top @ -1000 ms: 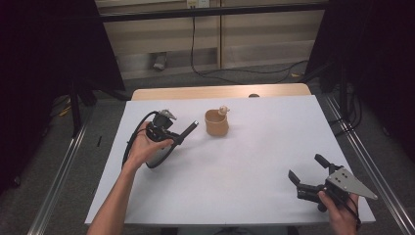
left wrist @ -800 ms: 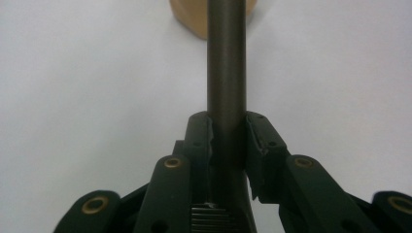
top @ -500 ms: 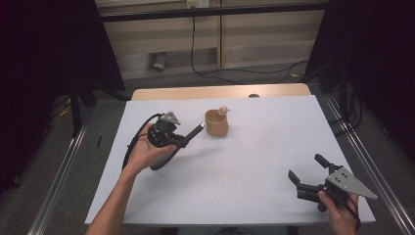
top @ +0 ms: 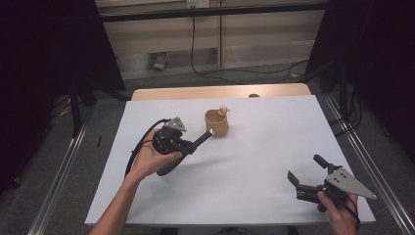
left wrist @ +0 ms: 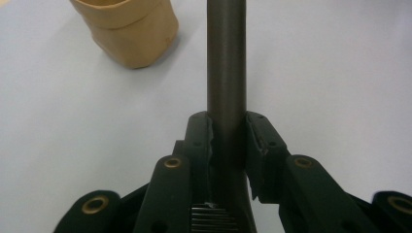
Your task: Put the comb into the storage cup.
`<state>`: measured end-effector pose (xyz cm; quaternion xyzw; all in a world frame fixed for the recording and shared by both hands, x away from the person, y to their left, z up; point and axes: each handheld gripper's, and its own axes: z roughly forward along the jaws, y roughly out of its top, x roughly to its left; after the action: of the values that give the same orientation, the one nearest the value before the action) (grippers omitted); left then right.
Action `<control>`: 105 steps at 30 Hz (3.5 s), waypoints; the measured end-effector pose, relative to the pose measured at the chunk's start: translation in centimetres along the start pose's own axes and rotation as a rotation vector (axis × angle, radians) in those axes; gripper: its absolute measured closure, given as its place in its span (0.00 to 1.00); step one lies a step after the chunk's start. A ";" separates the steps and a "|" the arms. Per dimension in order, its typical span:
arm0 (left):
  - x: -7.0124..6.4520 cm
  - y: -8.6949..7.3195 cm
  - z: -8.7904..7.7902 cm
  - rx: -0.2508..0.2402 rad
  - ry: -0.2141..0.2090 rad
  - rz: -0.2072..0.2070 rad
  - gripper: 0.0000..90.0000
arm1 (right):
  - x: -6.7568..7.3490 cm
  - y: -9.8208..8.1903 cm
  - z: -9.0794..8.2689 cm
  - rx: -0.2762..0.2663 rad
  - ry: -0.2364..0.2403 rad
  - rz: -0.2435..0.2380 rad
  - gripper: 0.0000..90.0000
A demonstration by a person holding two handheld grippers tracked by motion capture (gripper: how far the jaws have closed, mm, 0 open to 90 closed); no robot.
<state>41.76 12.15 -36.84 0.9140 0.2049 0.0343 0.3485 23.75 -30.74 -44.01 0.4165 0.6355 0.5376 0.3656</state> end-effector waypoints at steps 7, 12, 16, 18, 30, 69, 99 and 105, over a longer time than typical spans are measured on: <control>-1.1 0.3 0.4 0.010 -0.025 0.048 0.81 | 0.2 -0.1 0.1 0.015 0.018 -0.017 0.00; -2.0 0.7 0.9 0.016 -0.065 0.069 0.81 | 0.4 -0.1 0.2 0.016 0.021 -0.011 0.00; -2.5 1.1 0.9 0.029 -0.084 0.082 0.81 | 0.6 0.1 0.3 0.005 0.013 0.006 0.00; -2.7 1.2 1.0 0.036 -0.094 0.090 0.81 | 0.8 0.1 0.4 0.001 0.017 0.008 0.00; -3.7 1.6 0.9 0.037 -0.167 0.121 0.81 | 2.0 1.0 1.0 0.053 0.150 0.019 0.00; -7.0 4.1 3.4 0.183 -0.237 0.300 0.81 | 5.7 5.4 8.0 0.434 0.595 -0.095 0.04; -7.1 5.1 5.1 0.320 -0.228 0.351 0.81 | 6.8 6.6 11.7 0.634 0.712 -0.300 0.15; -6.9 5.2 5.2 0.330 -0.238 0.353 0.81 | 7.7 6.6 12.1 0.668 0.723 -0.389 0.23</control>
<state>38.28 2.69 -36.83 0.9777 0.0028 -0.0468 0.2048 32.74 -18.49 -39.50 0.1728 0.9233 0.3373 0.0632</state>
